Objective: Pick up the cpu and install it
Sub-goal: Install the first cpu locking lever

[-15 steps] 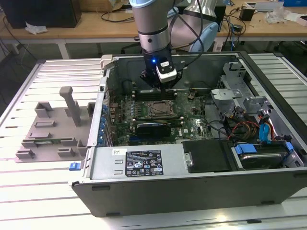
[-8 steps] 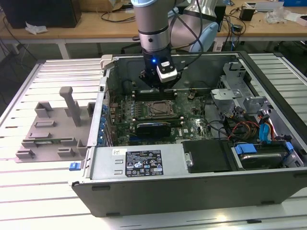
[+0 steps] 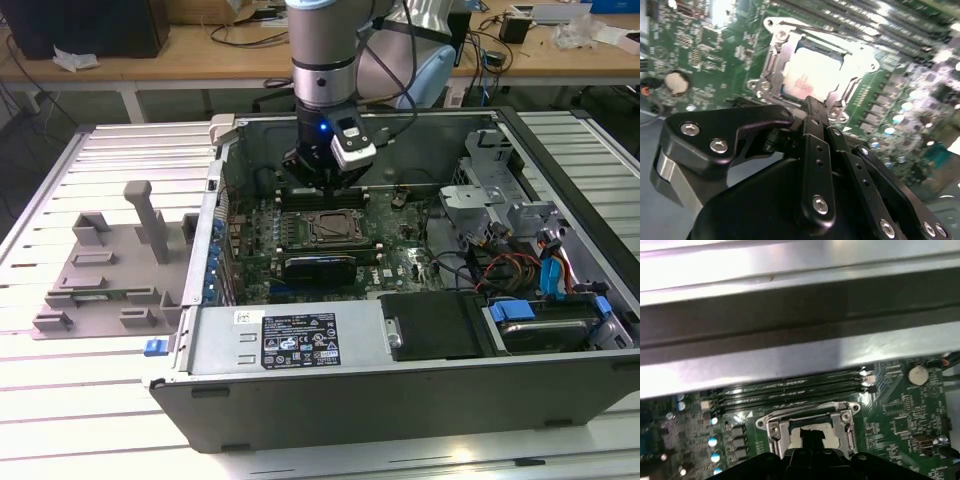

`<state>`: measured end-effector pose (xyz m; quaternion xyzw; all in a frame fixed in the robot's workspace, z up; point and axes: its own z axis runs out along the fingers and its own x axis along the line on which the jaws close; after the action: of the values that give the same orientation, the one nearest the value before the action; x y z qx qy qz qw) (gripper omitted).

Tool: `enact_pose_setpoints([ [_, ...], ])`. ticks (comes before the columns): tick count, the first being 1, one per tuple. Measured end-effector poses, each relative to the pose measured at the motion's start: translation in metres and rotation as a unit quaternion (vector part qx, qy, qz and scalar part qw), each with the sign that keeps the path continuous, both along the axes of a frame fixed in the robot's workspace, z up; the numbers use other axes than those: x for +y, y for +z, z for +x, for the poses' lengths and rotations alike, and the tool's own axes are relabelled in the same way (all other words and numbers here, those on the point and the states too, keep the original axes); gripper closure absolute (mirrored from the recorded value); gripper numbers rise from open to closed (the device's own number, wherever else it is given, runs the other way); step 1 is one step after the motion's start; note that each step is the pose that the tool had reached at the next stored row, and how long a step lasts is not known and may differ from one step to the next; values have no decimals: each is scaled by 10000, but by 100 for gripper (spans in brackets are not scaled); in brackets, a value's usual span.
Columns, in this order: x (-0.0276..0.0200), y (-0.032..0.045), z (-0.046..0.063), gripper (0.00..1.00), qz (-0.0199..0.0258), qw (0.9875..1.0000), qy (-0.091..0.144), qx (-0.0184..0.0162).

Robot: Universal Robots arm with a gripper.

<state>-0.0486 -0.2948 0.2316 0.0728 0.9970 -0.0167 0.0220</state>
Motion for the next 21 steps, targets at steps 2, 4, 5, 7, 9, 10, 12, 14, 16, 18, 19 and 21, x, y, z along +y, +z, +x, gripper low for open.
enact_pose_setpoints([
  [2,-25,1,8,89,-3,9999,2,113],
  [4,-59,1,15,89,-2,9998,2,205],
  [5,-81,1,17,89,-2,9997,3,255],
  [7,-121,1,18,89,-2,9994,2,351],
  [9,-156,0,19,89,-2,9989,4,458],
  [10,-178,0,19,89,-2,9986,5,525],
  [12,-184,0,27,89,-4,9983,18,576],
  [14,-184,0,29,89,-4,9983,20,578],
  [16,-184,-1,29,89,-4,9989,21,470],
  [18,-185,0,29,89,-4,9997,27,247],
  [19,-193,-1,29,89,-4,9999,29,106],
  [21,-224,-1,29,89,-5,10000,31,5],
])
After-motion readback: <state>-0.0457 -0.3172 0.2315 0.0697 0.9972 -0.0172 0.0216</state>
